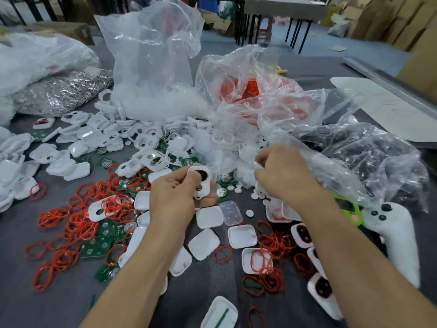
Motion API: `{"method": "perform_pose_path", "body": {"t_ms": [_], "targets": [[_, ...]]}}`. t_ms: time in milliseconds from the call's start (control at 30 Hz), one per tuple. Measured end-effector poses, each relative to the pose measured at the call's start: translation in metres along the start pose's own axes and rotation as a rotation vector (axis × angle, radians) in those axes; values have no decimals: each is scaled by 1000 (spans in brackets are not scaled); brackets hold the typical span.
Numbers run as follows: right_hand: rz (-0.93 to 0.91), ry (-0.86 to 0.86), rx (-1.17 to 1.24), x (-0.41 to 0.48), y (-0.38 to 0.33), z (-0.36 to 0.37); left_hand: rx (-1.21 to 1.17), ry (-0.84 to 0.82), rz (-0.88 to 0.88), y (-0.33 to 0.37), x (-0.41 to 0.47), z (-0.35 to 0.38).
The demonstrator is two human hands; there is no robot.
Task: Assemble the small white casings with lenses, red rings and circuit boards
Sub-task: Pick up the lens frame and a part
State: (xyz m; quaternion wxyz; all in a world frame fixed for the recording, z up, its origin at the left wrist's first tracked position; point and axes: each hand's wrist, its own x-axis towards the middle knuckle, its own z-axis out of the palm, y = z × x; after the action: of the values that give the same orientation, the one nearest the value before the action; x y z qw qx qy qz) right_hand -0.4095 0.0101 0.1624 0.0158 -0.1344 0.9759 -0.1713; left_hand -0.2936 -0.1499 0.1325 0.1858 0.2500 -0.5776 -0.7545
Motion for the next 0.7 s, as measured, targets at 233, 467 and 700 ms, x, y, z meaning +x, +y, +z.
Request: {"method": "perform_pose_path", "body": {"t_ms": [233,467,700], "targets": [[-59,56,-418,10,-14,-5,-315,-65,-200,14,3,-6],[-256,-151,-28,7,-58,-3,-319,-87,-279,16,10,-12],[-246,-159,-118,20,-43,15,-287,-60,-240,13,14,-16]]}}
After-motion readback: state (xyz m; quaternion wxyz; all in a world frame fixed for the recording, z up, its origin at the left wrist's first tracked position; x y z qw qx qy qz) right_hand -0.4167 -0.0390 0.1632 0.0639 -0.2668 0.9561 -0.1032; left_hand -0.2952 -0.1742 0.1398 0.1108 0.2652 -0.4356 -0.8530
